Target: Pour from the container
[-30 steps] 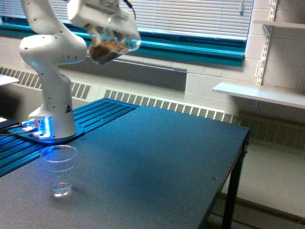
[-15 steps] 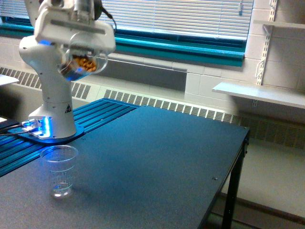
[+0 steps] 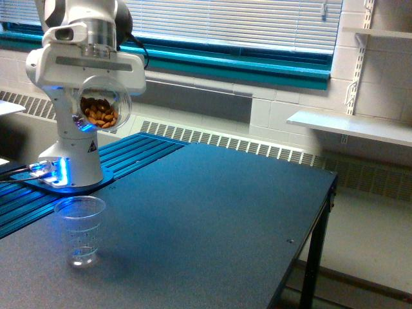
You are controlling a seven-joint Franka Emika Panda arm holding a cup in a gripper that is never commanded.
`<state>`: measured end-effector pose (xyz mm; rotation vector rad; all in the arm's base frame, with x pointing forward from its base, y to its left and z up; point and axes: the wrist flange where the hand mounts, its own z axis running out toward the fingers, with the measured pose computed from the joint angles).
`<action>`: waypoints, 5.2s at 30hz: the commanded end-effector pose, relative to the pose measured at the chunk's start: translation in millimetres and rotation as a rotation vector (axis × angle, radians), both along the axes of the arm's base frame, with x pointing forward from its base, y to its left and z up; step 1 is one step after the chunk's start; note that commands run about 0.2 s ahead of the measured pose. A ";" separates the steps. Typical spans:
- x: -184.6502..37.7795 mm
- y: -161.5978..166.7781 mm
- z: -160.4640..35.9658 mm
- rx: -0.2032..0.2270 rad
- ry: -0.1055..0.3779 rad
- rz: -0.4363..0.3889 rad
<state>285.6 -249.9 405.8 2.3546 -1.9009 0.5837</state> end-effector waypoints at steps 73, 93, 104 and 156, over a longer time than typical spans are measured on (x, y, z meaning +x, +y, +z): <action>-54.1 17.8 -125.7 0.185 0.279 -0.089; -48.7 5.9 -138.6 0.193 0.323 -0.105; -38.8 0.5 -142.2 0.192 0.340 -0.099; -18.9 -12.5 -140.4 0.203 0.327 -0.109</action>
